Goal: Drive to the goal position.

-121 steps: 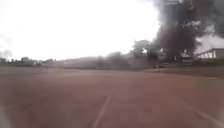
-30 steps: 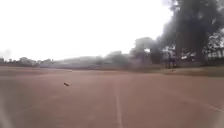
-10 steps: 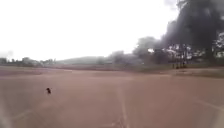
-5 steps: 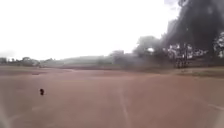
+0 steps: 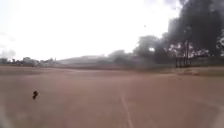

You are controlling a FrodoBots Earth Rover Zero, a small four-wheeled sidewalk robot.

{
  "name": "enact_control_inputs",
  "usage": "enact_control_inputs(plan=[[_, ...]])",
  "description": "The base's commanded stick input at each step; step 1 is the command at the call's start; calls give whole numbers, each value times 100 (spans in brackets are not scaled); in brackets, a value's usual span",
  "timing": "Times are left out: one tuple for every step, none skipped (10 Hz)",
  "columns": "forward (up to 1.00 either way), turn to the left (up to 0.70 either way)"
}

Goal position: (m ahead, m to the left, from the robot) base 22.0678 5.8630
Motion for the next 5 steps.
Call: enact_control_inputs(plan=[[70, 0], [70, 0], [70, -3], [70, -28], [70, -35]])
